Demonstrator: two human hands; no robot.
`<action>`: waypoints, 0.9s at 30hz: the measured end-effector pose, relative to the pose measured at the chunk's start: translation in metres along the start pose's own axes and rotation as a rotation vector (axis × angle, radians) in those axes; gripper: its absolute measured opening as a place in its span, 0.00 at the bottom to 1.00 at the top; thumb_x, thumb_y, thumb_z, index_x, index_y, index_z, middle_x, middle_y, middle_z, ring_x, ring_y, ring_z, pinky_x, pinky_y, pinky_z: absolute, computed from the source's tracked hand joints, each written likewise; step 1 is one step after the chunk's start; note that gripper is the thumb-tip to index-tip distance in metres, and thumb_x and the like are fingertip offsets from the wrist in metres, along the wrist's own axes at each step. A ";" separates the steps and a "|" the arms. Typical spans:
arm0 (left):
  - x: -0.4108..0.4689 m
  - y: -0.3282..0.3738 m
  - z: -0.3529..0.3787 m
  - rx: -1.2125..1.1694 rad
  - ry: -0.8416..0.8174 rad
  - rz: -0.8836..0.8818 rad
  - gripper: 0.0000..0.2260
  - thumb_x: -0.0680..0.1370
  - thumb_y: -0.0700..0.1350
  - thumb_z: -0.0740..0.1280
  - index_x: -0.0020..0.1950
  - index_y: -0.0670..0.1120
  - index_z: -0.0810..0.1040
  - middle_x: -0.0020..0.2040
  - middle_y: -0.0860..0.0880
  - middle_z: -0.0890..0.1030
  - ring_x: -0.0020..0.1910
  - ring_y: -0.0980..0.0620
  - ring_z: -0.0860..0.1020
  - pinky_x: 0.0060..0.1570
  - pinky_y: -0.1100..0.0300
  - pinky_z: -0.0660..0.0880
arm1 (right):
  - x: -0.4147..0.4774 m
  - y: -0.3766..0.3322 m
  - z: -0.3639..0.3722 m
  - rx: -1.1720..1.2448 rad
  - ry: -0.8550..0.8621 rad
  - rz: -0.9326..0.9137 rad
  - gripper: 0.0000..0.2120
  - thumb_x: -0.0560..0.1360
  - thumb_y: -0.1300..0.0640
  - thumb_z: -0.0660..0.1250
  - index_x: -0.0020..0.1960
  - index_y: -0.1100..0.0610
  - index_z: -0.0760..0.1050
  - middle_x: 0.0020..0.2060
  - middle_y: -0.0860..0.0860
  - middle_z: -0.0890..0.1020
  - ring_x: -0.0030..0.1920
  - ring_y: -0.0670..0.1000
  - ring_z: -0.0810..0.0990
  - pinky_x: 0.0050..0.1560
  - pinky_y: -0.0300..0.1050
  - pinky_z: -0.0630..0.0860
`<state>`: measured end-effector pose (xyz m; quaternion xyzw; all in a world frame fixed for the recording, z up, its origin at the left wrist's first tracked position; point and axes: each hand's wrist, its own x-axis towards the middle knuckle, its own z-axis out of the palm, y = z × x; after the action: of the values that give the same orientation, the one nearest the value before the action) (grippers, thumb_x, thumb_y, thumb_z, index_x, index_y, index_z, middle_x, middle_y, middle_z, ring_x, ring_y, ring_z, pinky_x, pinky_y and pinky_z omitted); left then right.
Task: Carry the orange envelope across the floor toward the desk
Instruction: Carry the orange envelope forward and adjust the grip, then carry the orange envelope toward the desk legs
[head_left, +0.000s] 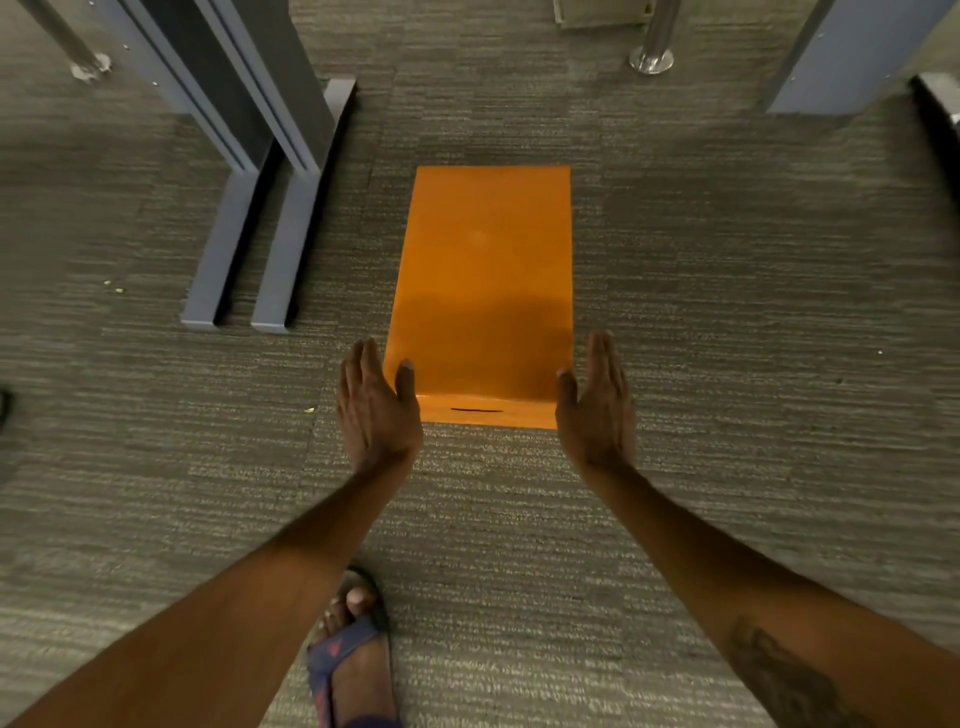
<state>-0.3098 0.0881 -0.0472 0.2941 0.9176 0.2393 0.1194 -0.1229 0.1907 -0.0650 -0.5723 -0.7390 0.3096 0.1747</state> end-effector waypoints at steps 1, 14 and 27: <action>-0.002 0.002 -0.003 -0.003 0.001 -0.003 0.28 0.85 0.53 0.57 0.81 0.41 0.59 0.81 0.41 0.60 0.81 0.41 0.58 0.78 0.46 0.58 | -0.001 0.000 -0.003 0.000 -0.006 0.005 0.30 0.83 0.47 0.53 0.80 0.55 0.48 0.80 0.53 0.53 0.79 0.53 0.52 0.78 0.55 0.54; 0.017 -0.002 0.010 -0.096 -0.064 -0.026 0.28 0.85 0.54 0.56 0.81 0.41 0.57 0.81 0.41 0.61 0.79 0.42 0.61 0.76 0.47 0.62 | 0.015 0.000 0.015 0.060 -0.058 0.092 0.30 0.83 0.47 0.54 0.80 0.57 0.49 0.80 0.55 0.54 0.79 0.55 0.53 0.77 0.55 0.55; 0.075 -0.038 0.050 -0.306 -0.137 -0.216 0.23 0.83 0.51 0.61 0.76 0.43 0.64 0.69 0.41 0.75 0.64 0.39 0.76 0.50 0.52 0.70 | 0.039 -0.005 0.089 0.364 0.047 0.189 0.16 0.84 0.50 0.55 0.68 0.57 0.68 0.50 0.51 0.79 0.46 0.54 0.80 0.39 0.41 0.68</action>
<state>-0.3703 0.1238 -0.1154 0.1881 0.8864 0.3412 0.2501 -0.1924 0.2045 -0.1318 -0.6050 -0.6097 0.4397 0.2624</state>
